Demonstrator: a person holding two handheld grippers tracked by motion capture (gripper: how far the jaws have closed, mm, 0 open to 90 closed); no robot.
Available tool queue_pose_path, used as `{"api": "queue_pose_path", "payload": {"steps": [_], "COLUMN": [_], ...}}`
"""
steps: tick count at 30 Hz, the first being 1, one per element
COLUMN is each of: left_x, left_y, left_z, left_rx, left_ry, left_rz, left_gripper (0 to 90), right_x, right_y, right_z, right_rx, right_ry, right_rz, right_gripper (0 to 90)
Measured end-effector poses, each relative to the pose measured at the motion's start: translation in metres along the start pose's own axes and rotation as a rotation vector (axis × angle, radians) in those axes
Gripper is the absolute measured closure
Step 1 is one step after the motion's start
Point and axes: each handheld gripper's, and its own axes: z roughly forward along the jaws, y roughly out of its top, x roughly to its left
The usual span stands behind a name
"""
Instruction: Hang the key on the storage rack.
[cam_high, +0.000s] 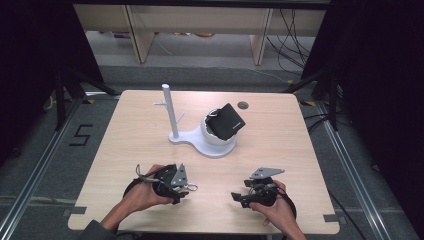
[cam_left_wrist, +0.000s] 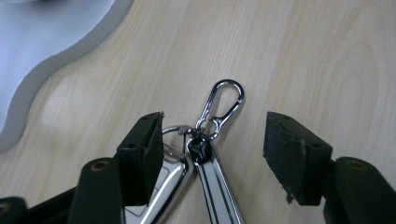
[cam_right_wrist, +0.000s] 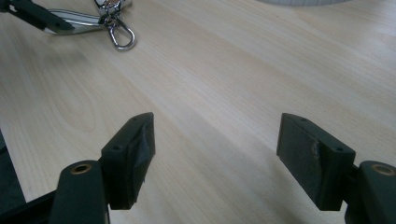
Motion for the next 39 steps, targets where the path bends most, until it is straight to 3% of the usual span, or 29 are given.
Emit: {"api": "queue_pose_path", "payload": {"steps": [2,4,8,10,12,14,21,25,29,35,38,39], "left_x": [0.003,0.007,0.014,0.016,0.017,0.017,0.022,0.024,0.021,0.022,0.022,0.022], "left_y": [0.006,0.012,0.022,0.026,0.028,0.029,0.028,0.031,0.034,0.037,0.037,0.037], "left_z": [0.002,0.002,0.007,0.011,0.015,0.020,0.027,0.030,0.033,0.035,0.036,0.036], "left_rx": [0.021,0.053,0.096,0.124,0.148,0.157,0.230,0.295,0.364,0.429,0.435,0.447], "left_ry": [-0.007,-0.018,-0.058,-0.067,-0.095,-0.121,-0.137,-0.136,-0.164,-0.183,-0.184,-0.188], "left_rz": [0.019,0.043,0.077,0.098,0.113,0.099,0.101,0.135,0.163,0.108,0.085,0.086], "left_gripper": [39.8,41.1,43.2,44.2,45.5,47.9,52.2,54.1,58.5,68.8,72.6,73.1], "right_x": [0.001,0.000,0.001,-0.001,0.000,0.000,0.000,0.000,0.001,0.001,0.000,0.003], "right_y": [0.000,0.001,0.000,0.001,0.001,0.001,0.001,0.001,0.001,0.001,0.002,0.001], "right_z": [0.000,0.001,0.001,0.001,0.001,0.001,0.001,0.002,0.002,0.002,0.003,0.003], "right_rx": [0.011,0.003,0.007,0.000,0.011,0.010,0.005,0.011,0.015,0.008,0.007,0.010], "right_ry": [0.012,0.006,0.008,0.007,0.014,0.012,0.017,0.021,0.023,0.024,0.024,0.030], "right_rz": [0.010,-0.010,0.014,-0.011,-0.002,-0.005,-0.002,-0.003,-0.001,-0.005,-0.022,0.000], "right_gripper": [29.0,29.1,29.1,29.0,29.0,29.0,29.0,29.0,29.0,29.0,29.0,29.0]}}
